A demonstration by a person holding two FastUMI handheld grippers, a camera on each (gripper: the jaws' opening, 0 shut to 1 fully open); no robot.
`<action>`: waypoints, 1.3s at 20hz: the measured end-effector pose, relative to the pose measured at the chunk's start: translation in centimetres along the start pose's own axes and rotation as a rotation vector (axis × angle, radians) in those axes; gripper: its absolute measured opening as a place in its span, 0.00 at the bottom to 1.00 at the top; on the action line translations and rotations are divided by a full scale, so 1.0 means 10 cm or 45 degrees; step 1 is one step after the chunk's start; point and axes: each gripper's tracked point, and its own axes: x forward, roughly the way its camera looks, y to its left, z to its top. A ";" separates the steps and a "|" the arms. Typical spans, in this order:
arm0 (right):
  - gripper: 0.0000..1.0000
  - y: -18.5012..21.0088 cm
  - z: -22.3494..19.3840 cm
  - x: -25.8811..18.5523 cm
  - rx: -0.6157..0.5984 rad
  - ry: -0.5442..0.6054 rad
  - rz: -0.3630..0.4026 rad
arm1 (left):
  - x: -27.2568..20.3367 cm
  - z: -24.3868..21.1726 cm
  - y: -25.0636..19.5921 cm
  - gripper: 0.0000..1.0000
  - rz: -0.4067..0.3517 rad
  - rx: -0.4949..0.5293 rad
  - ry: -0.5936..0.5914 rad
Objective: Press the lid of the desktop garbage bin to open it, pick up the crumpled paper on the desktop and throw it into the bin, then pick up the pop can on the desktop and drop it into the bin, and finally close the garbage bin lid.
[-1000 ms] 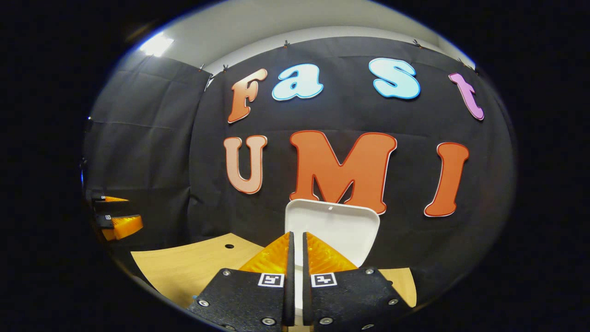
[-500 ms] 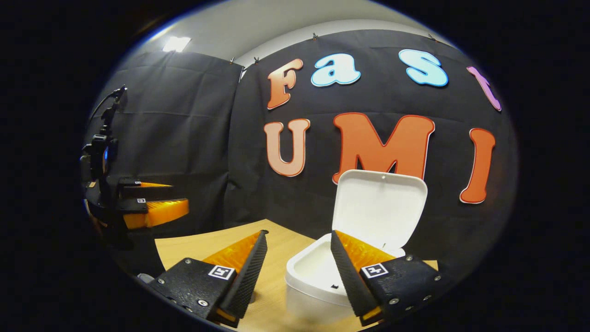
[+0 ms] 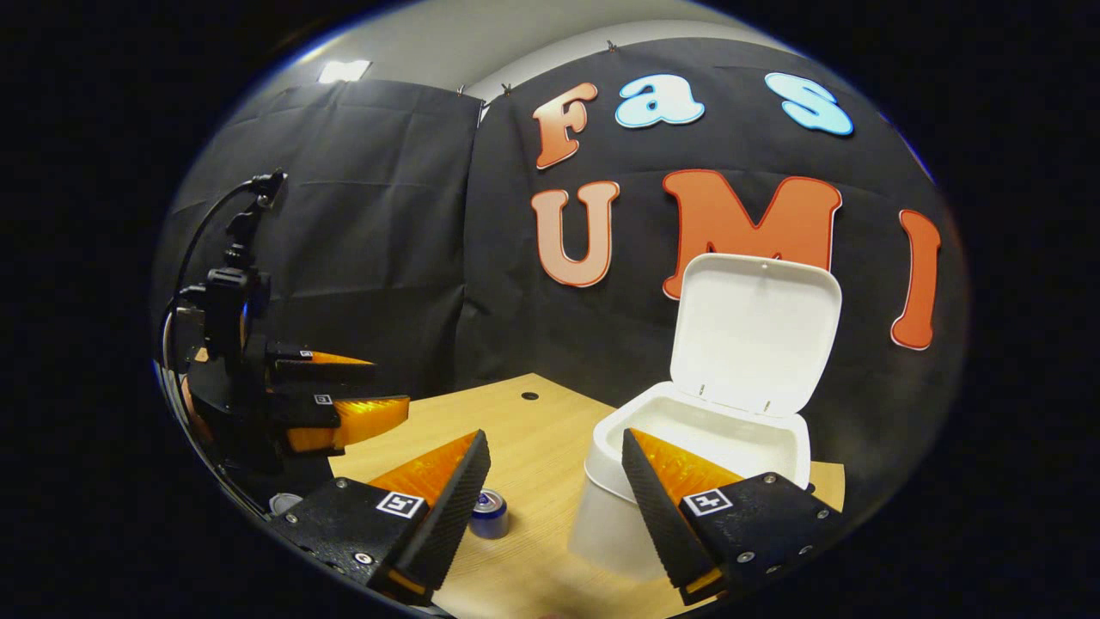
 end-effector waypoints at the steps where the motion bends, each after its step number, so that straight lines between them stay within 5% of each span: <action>1: 0.94 0.02 -0.07 0.02 0.006 0.029 0.000 | 0.05 -0.12 0.00 1.00 -0.016 0.021 0.027; 6: 0.94 0.19 -0.41 0.12 0.081 0.127 -0.015 | 0.30 -0.68 -0.11 1.00 -0.148 0.150 0.143; 19: 0.94 0.78 -1.33 0.60 0.167 0.438 0.011 | 0.75 -1.90 -0.06 1.00 -0.267 0.113 0.497; 26: 0.94 0.86 -1.76 0.85 0.158 0.566 -0.001 | 0.91 -2.19 0.00 0.96 -0.307 0.086 0.612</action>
